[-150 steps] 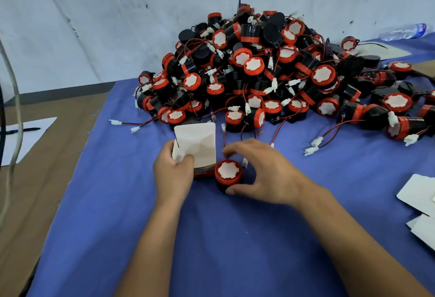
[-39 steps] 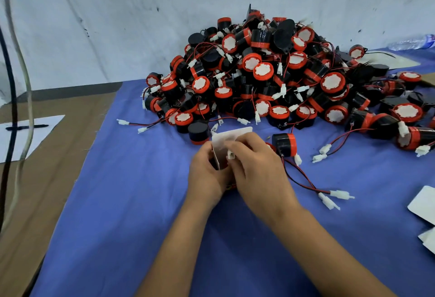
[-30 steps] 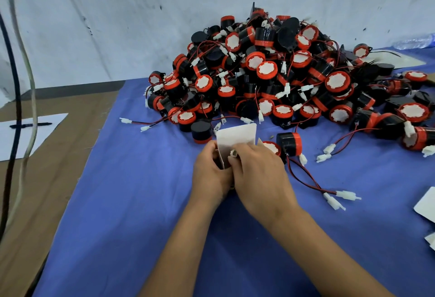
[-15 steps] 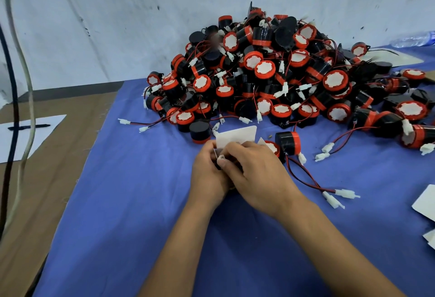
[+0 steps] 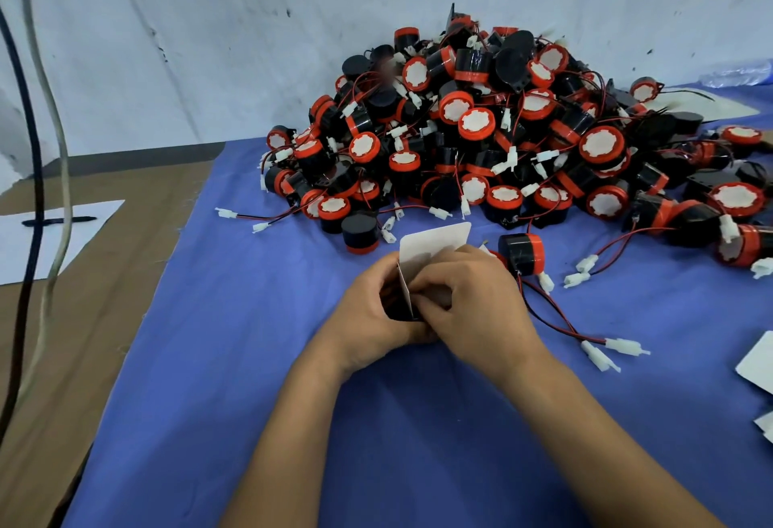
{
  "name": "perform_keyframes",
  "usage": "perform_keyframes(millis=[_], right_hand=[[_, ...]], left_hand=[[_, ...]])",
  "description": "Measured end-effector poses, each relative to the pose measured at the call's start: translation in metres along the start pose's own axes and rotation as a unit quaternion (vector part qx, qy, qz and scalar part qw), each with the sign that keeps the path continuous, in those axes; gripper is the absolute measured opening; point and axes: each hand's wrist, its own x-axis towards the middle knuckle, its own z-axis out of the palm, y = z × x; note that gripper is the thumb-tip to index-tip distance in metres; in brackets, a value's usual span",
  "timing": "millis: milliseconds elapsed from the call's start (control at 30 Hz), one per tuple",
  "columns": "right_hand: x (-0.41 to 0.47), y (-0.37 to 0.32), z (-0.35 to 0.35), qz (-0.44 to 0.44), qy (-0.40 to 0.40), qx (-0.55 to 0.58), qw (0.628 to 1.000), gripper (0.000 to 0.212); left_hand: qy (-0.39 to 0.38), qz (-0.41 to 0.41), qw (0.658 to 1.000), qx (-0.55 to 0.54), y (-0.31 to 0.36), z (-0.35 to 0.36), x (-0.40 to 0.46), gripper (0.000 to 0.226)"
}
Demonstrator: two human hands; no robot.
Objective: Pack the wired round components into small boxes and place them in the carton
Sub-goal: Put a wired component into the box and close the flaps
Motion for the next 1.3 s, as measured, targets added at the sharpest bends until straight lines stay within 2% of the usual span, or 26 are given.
perform_keyframes(millis=[133, 300, 400, 467, 533, 600, 633, 733, 800, 900, 967, 1067, 1133, 1200, 1300], right_hand=[[0.003, 0.002, -0.004, -0.058, -0.039, -0.044, 0.997, 0.013], [0.000, 0.007, -0.010, -0.081, -0.102, -0.090, 0.987, 0.036], [-0.002, 0.009, -0.008, -0.090, -0.107, -0.112, 0.984, 0.038], [-0.004, 0.008, -0.008, -0.105, -0.027, -0.058, 0.992, 0.030], [-0.004, 0.008, -0.007, -0.102, 0.141, -0.006, 0.985, 0.017], [-0.002, 0.012, -0.008, -0.014, 0.265, 0.048, 0.963, 0.014], [-0.001, 0.015, -0.008, 0.048, 0.279, 0.094, 0.954, 0.016], [0.001, 0.025, -0.003, 0.194, 0.181, 0.213, 0.941, 0.018], [0.003, 0.030, 0.001, 0.215, 0.140, 0.241, 0.936, 0.018], [0.007, 0.035, 0.004, 0.195, 0.098, 0.250, 0.943, 0.017], [0.008, 0.037, 0.003, 0.170, 0.078, 0.212, 0.959, 0.022], [0.007, 0.037, 0.006, 0.108, 0.060, 0.131, 0.984, 0.037], [0.007, 0.035, 0.008, 0.101, 0.042, 0.102, 0.989, 0.044], [0.007, 0.035, 0.009, 0.100, 0.032, 0.097, 0.990, 0.044], [0.003, 0.032, 0.013, 0.089, 0.002, 0.158, 0.983, 0.044]], left_hand=[[0.012, 0.010, 1.000, 0.019, -0.001, 0.000, 0.001, 0.076], [0.017, 0.020, 0.999, 0.023, -0.004, -0.006, 0.001, 0.072], [0.020, 0.023, 0.999, 0.032, -0.004, -0.005, 0.001, 0.071], [0.029, 0.023, 0.998, 0.043, -0.006, -0.007, 0.001, 0.068], [0.041, 0.016, 0.997, 0.061, -0.009, -0.012, 0.002, 0.068], [0.046, 0.012, 0.995, 0.093, -0.008, -0.017, 0.001, 0.071], [0.044, 0.014, 0.993, 0.111, -0.007, -0.018, 0.000, 0.072], [0.071, 0.024, 0.986, 0.148, -0.006, -0.022, 0.000, 0.072], [0.082, 0.001, 0.994, 0.069, -0.007, -0.024, -0.002, 0.075], [0.061, -0.021, 0.996, -0.069, -0.007, -0.024, -0.003, 0.070], [0.050, -0.049, 0.986, -0.152, -0.007, -0.022, -0.001, 0.057], [0.080, -0.101, 0.959, -0.251, -0.006, -0.023, 0.003, 0.045], [0.103, -0.108, 0.954, -0.261, -0.007, -0.023, 0.003, 0.040], [0.120, -0.091, 0.963, -0.223, -0.008, -0.021, 0.001, 0.031], [0.135, -0.078, 0.975, -0.158, -0.013, -0.018, 0.003, 0.035]])
